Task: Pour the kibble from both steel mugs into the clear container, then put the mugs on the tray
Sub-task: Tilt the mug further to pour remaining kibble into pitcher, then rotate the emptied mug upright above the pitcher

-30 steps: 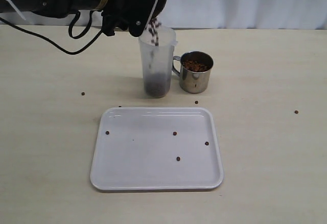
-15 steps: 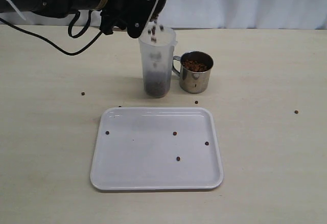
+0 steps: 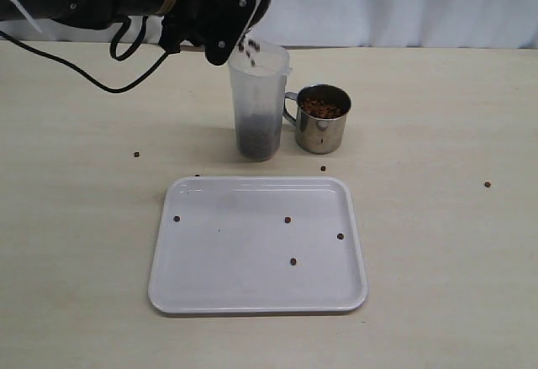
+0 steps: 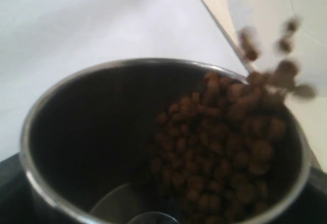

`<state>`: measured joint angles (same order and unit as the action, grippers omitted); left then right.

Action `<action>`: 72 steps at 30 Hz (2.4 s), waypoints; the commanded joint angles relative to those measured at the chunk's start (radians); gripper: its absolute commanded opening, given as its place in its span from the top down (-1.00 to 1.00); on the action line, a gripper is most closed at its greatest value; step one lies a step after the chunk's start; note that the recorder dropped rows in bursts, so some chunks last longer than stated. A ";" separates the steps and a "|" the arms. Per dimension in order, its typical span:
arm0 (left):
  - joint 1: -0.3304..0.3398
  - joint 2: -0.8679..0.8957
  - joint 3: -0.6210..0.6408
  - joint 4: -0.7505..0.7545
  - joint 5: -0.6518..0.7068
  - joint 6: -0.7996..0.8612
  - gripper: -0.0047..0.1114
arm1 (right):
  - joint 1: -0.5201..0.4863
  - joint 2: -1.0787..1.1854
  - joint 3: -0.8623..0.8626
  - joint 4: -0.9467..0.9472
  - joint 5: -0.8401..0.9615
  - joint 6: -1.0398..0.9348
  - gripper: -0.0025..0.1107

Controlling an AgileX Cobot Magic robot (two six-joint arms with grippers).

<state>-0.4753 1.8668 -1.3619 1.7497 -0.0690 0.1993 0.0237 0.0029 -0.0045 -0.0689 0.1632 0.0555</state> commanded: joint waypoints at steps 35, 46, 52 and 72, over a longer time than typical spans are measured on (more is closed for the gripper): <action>-0.027 -0.005 -0.012 -0.005 0.034 0.121 0.92 | 0.002 -0.003 0.005 0.003 -0.004 -0.004 0.87; -0.054 -0.005 -0.012 -0.005 0.069 0.180 0.92 | 0.002 -0.003 0.005 0.003 -0.004 -0.004 0.87; -0.061 -0.005 -0.012 -0.005 0.083 0.223 0.92 | 0.002 -0.003 0.005 0.003 -0.004 -0.004 0.87; -0.061 -0.005 -0.012 -0.005 0.096 0.363 0.92 | 0.002 -0.003 0.005 0.003 -0.004 -0.004 0.87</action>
<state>-0.5339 1.8668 -1.3662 1.7497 0.0147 0.5311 0.0237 0.0029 -0.0045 -0.0689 0.1632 0.0555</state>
